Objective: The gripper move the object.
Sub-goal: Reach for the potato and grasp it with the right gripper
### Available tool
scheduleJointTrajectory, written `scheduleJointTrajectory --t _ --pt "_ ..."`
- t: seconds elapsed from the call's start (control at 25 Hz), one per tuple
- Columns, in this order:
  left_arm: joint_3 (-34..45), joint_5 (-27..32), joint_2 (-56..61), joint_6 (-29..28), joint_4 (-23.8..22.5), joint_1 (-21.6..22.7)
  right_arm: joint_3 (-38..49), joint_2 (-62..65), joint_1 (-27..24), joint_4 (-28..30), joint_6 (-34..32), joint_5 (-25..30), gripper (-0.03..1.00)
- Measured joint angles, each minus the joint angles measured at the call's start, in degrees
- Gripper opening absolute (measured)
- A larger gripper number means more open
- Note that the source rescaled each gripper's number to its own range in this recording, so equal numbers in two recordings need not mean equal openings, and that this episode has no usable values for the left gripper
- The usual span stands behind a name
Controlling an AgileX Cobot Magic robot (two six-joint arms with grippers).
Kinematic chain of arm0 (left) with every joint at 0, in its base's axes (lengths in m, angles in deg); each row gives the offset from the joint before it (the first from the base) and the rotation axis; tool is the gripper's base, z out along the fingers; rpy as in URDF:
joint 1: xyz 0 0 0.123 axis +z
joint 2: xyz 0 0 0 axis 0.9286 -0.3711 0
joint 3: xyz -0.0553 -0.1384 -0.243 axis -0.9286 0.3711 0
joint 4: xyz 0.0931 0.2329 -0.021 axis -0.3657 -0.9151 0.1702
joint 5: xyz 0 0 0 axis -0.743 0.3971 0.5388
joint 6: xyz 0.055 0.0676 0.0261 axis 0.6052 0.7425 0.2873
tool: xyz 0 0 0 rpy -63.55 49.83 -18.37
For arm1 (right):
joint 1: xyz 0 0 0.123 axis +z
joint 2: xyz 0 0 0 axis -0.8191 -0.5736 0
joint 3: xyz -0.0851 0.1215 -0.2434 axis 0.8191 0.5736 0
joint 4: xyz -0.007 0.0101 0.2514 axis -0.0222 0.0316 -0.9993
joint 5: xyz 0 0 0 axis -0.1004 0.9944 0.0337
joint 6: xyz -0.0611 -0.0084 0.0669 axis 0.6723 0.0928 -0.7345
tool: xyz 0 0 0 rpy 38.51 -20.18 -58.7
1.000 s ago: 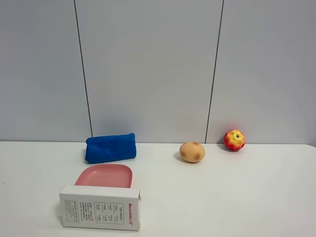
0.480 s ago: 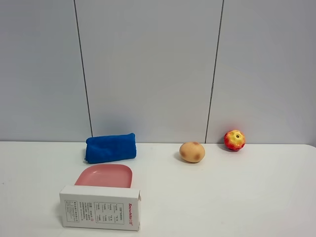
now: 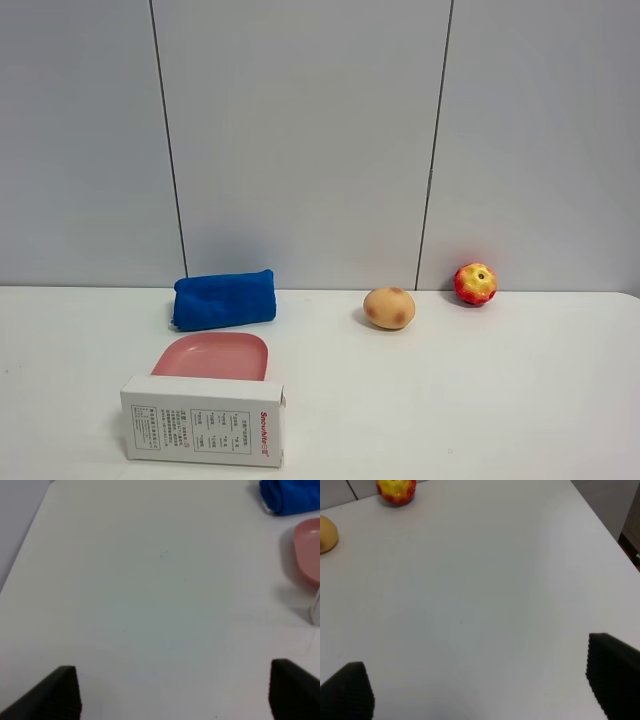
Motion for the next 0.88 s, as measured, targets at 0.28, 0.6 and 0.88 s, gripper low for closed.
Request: scheduleJointTrajectory --t 0.28,0.6,0.88 --pt "0.0 0.0 0.0 0.0 0.0 0.0 0.0 0.0 0.0 0.0 0.0 0.0 1.0" --pt "0.0 0.0 0.0 0.0 0.0 0.0 0.0 0.0 0.0 0.0 0.0 0.0 1.0" --pt "0.0 0.0 0.0 0.0 0.0 0.0 0.0 0.0 0.0 0.0 0.0 0.0 1.0"
